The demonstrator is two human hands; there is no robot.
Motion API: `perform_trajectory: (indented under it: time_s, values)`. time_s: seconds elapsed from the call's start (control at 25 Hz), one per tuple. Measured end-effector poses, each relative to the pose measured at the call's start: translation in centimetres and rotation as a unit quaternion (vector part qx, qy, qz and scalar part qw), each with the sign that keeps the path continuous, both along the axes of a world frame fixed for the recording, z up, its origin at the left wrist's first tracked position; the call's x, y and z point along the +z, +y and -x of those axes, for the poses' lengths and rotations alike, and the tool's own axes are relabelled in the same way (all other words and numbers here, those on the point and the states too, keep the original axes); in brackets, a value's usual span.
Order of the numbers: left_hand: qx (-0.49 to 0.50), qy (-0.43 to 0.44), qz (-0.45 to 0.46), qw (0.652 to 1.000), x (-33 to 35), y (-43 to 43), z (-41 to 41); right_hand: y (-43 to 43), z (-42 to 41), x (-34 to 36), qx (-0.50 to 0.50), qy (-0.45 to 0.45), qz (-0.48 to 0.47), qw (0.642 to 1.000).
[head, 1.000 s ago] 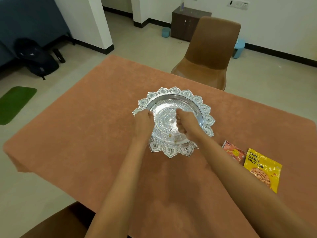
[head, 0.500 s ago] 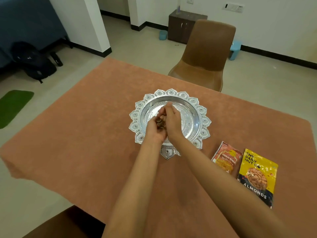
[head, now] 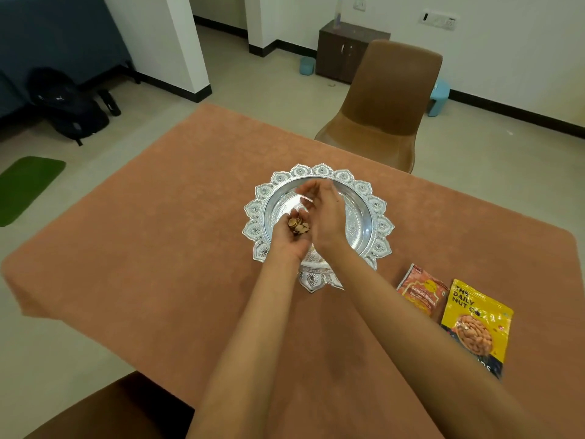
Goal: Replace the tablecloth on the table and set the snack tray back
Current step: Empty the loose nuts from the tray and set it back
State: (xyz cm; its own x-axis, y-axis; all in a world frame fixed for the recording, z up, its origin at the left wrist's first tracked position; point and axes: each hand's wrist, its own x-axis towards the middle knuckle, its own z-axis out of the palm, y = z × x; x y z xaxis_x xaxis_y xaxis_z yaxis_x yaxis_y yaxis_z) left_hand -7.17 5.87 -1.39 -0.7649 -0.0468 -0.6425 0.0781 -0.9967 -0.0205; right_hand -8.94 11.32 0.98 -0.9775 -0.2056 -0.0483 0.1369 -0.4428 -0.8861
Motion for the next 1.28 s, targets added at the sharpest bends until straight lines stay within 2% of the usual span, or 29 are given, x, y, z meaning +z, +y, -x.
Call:
perform_trajectory:
  time_s: [0.08, 0.16, 0.2, 0.24, 0.28, 0.32, 0.4, 0.52, 0.6, 0.64, 0.68, 0.72, 0.76, 0.8, 0.84, 0.88, 0.96, 1.04, 1.08, 1.12, 1.2, 1.28]
  values:
    - [0.011, -0.011, -0.035, 0.999, -0.2, -0.6, 0.2, 0.9, 1.4, 0.3, -0.018, -0.013, -0.037, 0.999]
    - [0.031, -0.004, -0.036, 0.999, 0.0, -1.4, -0.3, 2.6, 3.1, -0.6, 0.0, 0.031, -0.207, 0.978]
    - [0.041, 0.007, -0.025, 0.999, 0.2, -2.0, -0.8, 3.6, 3.8, -1.6, 0.052, 0.082, -0.337, 0.937]
    - [0.046, 0.017, -0.008, 0.999, 0.4, -2.8, -1.2, 4.2, 4.2, -2.7, 0.134, 0.141, -0.454, 0.87]
    - [0.048, 0.024, 0.011, 0.999, 0.7, -3.8, -1.5, 4.4, 4.4, -3.6, 0.213, 0.193, -0.528, 0.799]
    - [0.045, 0.03, 0.032, 0.998, 0.9, -4.7, -1.8, 4.0, 4.3, -4.4, 0.275, 0.231, -0.562, 0.746]
    - [0.04, 0.033, 0.066, 0.996, 0.9, -6.1, -1.7, 2.5, 3.8, -5.2, 0.34, 0.286, -0.582, 0.681]
    - [0.021, 0.01, 0.127, 0.992, 0.1, -6.7, -1.2, 2.9, 2.8, -5.7, 0.409, 0.355, -0.583, 0.606]
    - [0.009, 0.001, 0.154, 0.988, -0.5, -6.7, -1.2, 5.7, 2.6, -5.2, 0.476, 0.38, -0.552, 0.569]
    - [0.004, -0.005, 0.165, 0.986, -0.8, -6.7, -1.2, 7.2, 2.4, -4.4, 0.507, 0.359, -0.539, 0.569]
    - [-0.001, -0.011, 0.175, 0.984, -0.9, -6.7, -1.3, 8.7, 2.1, -3.5, 0.514, 0.312, -0.535, 0.593]
    - [-0.005, -0.016, 0.185, 0.983, -1.0, -6.7, -1.4, 9.7, 1.9, -2.8, 0.475, 0.264, -0.533, 0.648]
    - [-0.008, -0.018, 0.193, 0.981, -1.0, -6.6, -1.6, 10.4, 2.0, -2.6, 0.387, 0.228, -0.544, 0.709]
    - [-0.01, -0.019, 0.2, 0.98, -0.9, -6.5, -1.7, 10.6, 2.2, -2.9, 0.284, 0.206, -0.574, 0.739]
    - [-0.012, -0.02, 0.207, 0.978, -0.9, -6.4, -1.7, 10.2, 2.2, -3.0, 0.204, 0.194, -0.638, 0.717]
    - [-0.015, -0.022, 0.213, 0.977, -0.9, -6.2, -1.7, 9.2, 1.8, -3.0, 0.171, 0.186, -0.713, 0.654]
    - [-0.017, -0.027, 0.226, 0.974, -0.9, -5.9, -1.6, 6.6, -0.3, -2.4, 0.192, 0.169, -0.792, 0.554]
    - [-0.014, -0.031, 0.24, 0.97, -1.0, -5.6, -1.5, 3.9, -3.0, -1.9, 0.216, 0.176, -0.816, 0.507]
    - [-0.014, -0.033, 0.249, 0.968, -1.1, -5.5, -1.5, 2.8, -4.0, -1.9, 0.219, 0.198, -0.812, 0.504]
    - [-0.017, -0.034, 0.256, 0.966, -1.3, -5.4, -1.5, 1.9, -4.8, -1.8, 0.219, 0.216, -0.799, 0.516]
    - [-0.025, -0.031, 0.259, 0.965, -1.5, -5.0, -1.6, 1.9, -4.4, -1.9, 0.216, 0.19, -0.765, 0.575]
    - [-0.034, -0.022, 0.254, 0.966, -1.4, -4.9, -1.6, 3.4, -1.3, -2.4, 0.15, 0.161, -0.736, 0.64]
